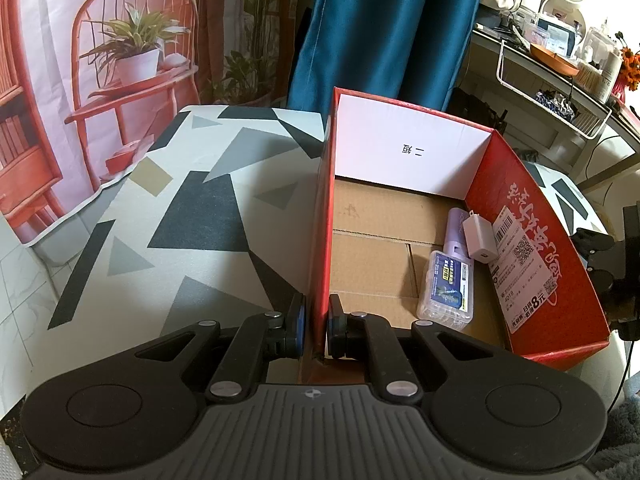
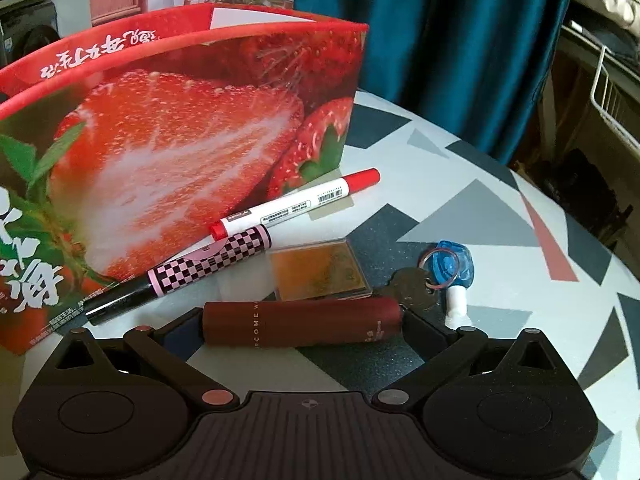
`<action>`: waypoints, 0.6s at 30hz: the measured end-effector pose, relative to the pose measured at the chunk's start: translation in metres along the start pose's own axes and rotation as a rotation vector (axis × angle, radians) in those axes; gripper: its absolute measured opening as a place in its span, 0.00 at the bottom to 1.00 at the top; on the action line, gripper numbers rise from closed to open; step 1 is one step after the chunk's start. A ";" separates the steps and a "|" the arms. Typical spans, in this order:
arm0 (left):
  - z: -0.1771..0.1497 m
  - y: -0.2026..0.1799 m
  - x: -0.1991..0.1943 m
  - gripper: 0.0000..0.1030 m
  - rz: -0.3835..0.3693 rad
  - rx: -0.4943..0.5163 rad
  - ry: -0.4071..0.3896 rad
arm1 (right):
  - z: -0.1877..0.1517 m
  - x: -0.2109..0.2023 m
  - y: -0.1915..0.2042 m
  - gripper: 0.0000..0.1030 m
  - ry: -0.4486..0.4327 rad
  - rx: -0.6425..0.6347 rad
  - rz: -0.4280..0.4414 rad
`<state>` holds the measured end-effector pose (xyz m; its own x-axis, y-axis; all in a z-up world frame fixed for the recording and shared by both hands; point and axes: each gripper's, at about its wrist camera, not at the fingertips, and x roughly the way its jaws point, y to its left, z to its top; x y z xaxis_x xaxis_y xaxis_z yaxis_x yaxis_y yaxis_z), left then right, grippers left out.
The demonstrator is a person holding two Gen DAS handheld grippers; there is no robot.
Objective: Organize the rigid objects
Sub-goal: 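Close the right gripper on the dark red cylinder and lift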
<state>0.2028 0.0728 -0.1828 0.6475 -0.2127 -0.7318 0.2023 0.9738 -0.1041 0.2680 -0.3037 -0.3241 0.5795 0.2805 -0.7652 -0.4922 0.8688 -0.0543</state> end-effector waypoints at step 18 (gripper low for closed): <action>-0.001 0.000 0.001 0.11 -0.003 0.002 -0.001 | -0.026 -0.017 0.021 0.95 -0.070 0.355 -0.152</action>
<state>0.2027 0.0724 -0.1843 0.6474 -0.2159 -0.7309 0.2056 0.9730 -0.1053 0.2310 -0.3008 -0.3294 0.6777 0.1541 -0.7190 -0.1491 0.9863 0.0708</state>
